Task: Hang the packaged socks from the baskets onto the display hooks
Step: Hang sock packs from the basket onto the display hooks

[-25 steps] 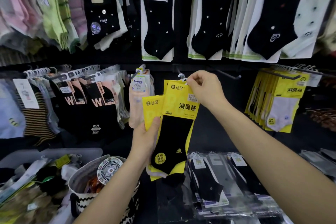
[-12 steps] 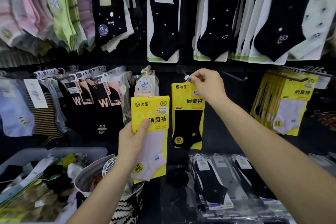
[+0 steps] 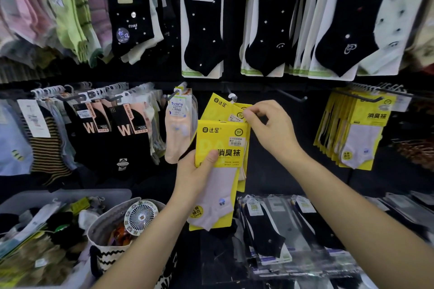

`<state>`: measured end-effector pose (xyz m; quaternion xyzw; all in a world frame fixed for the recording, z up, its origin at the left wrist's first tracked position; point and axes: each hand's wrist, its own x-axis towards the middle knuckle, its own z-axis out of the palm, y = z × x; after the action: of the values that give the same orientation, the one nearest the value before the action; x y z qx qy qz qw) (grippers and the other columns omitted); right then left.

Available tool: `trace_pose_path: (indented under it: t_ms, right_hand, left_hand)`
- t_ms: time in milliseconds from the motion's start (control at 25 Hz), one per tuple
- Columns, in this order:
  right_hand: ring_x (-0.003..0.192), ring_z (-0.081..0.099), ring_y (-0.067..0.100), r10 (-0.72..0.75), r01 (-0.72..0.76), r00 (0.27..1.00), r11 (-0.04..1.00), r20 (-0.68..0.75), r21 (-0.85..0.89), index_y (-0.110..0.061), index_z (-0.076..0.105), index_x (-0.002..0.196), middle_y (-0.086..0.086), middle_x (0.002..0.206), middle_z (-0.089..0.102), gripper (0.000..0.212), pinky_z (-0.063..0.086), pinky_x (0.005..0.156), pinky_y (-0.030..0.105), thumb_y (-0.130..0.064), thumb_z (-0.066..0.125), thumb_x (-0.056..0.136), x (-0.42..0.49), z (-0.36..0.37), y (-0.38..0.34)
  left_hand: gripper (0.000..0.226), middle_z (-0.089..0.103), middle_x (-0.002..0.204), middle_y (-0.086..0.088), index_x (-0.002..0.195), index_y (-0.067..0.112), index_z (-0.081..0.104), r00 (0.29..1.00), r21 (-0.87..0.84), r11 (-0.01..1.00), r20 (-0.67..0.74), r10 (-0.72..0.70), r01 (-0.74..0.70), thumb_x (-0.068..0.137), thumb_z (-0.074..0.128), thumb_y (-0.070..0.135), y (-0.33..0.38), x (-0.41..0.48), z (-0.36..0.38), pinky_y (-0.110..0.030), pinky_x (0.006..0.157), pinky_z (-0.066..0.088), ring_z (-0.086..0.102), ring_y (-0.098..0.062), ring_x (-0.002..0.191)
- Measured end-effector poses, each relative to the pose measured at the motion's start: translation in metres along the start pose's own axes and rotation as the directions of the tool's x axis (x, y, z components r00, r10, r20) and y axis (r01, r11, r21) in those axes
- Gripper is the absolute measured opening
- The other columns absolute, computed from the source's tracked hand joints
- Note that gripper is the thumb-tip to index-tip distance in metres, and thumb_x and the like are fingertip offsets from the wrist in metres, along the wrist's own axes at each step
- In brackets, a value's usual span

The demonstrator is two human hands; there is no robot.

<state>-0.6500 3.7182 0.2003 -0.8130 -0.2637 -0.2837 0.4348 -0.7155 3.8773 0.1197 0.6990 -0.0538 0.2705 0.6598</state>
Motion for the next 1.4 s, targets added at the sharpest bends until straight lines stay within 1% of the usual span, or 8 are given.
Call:
trace_pose_path:
  t_ms: [240, 440, 600, 840, 960, 1160, 1280, 1400]
  right_hand:
    - [0.07, 0.054, -0.002, 0.039, -0.092, 0.967, 0.975, 0.252, 0.201, -0.032, 0.064, 0.071, -0.017, 0.075, 0.063, 0.021, 0.043, 0.069, 0.02, -0.018, 0.066, 0.085, -0.011, -0.003, -0.005]
    - [0.067, 0.056, 0.001, 0.152, -0.214, 0.946, 0.956, 0.286, 0.202, -0.027, 0.066, 0.071, -0.013, 0.071, 0.063, 0.018, 0.047, 0.065, 0.019, -0.017, 0.065, 0.086, -0.045, -0.007, 0.015]
    - [0.064, 0.057, 0.003, 0.271, -0.36, 0.876, 0.918, 0.398, 0.168, -0.019, 0.068, 0.076, -0.003, 0.072, 0.065, 0.01, 0.047, 0.062, 0.018, -0.012, 0.067, 0.084, -0.117, -0.022, 0.057]
    - [0.057, 0.058, -0.009, 0.519, -0.616, 0.673, 0.787, 0.528, 0.011, -0.002, 0.066, 0.093, 0.008, 0.083, 0.066, 0.013, 0.049, 0.068, 0.018, 0.0, 0.068, 0.08, -0.256, -0.048, 0.129]
    - [0.07, 0.059, -0.001, 0.598, -0.668, 0.579, 0.738, 0.554, -0.098, 0.006, 0.066, 0.091, 0.016, 0.085, 0.067, 0.013, 0.046, 0.071, 0.022, -0.001, 0.069, 0.08, -0.311, -0.06, 0.157]
    - [0.053, 0.056, 0.003, 0.793, -0.816, 0.371, 0.527, 0.484, -0.237, 0.006, 0.068, 0.094, 0.001, 0.065, 0.06, 0.017, 0.041, 0.047, 0.005, -0.008, 0.066, 0.085, -0.363, -0.083, 0.193]
    - [0.057, 0.055, 0.008, 0.841, -0.804, 0.252, 0.457, 0.478, -0.38, 0.005, 0.069, 0.094, 0.001, 0.064, 0.061, 0.016, 0.041, 0.045, 0.006, -0.007, 0.06, 0.088, -0.386, -0.09, 0.211]
    - [0.084, 0.065, 0.02, 0.845, -0.681, 0.118, 0.451, 0.522, -0.576, -0.003, 0.068, 0.103, 0.01, 0.092, 0.068, 0.021, 0.046, 0.068, 0.018, -0.012, 0.056, 0.089, -0.405, -0.098, 0.224]
  left_hand:
    - [0.021, 0.072, 0.091, -0.003, 0.097, 0.008, 0.069, 0.997, 0.084, 0.996, 0.069, -0.034, 0.028, 0.085, 0.062, 0.024, -0.006, -0.002, 0.01, -0.023, 0.07, 0.052, 0.067, -0.01, 0.082]
    - [0.002, 0.072, 0.081, 0.009, 0.083, 0.026, 0.066, 0.985, 0.091, 0.986, 0.081, -0.15, 0.143, 0.084, 0.067, 0.024, -0.024, -0.027, 0.021, -0.017, 0.062, 0.052, 0.067, -0.003, 0.074]
    - [0.008, 0.072, 0.09, -0.001, 0.087, 0.019, 0.066, 0.932, 0.171, 0.941, 0.172, -0.32, 0.292, 0.085, 0.066, 0.027, -0.066, -0.088, 0.046, -0.031, 0.071, 0.052, 0.067, -0.017, 0.084]
    - [0.009, 0.064, 0.082, -0.004, 0.083, 0.012, 0.063, 0.797, 0.369, 0.841, 0.317, -0.514, 0.396, 0.086, 0.066, 0.02, -0.13, -0.187, 0.09, -0.016, 0.058, 0.042, 0.056, -0.012, 0.073]
    - [0.014, 0.059, 0.074, -0.002, 0.075, 0.013, 0.06, 0.746, 0.454, 0.792, 0.335, -0.576, 0.407, 0.085, 0.067, 0.021, -0.152, -0.223, 0.105, -0.017, 0.054, 0.037, 0.05, -0.009, 0.064]
    - [0.014, 0.061, 0.081, -0.006, 0.088, 0.008, 0.065, 0.628, 0.54, 0.682, 0.32, -0.709, 0.494, 0.087, 0.064, 0.022, -0.184, -0.264, 0.12, -0.022, 0.056, 0.037, 0.054, -0.014, 0.071]
    - [0.021, 0.064, 0.089, -0.007, 0.1, 0.001, 0.066, 0.517, 0.577, 0.605, 0.335, -0.788, 0.548, 0.088, 0.064, 0.018, -0.207, -0.285, 0.12, -0.016, 0.058, 0.042, 0.057, -0.016, 0.083]
    - [0.021, 0.064, 0.093, -0.009, 0.099, 0.0, 0.066, 0.413, 0.686, 0.532, 0.353, -0.84, 0.496, 0.087, 0.065, 0.018, -0.233, -0.304, 0.12, -0.026, 0.068, 0.041, 0.058, -0.018, 0.09]
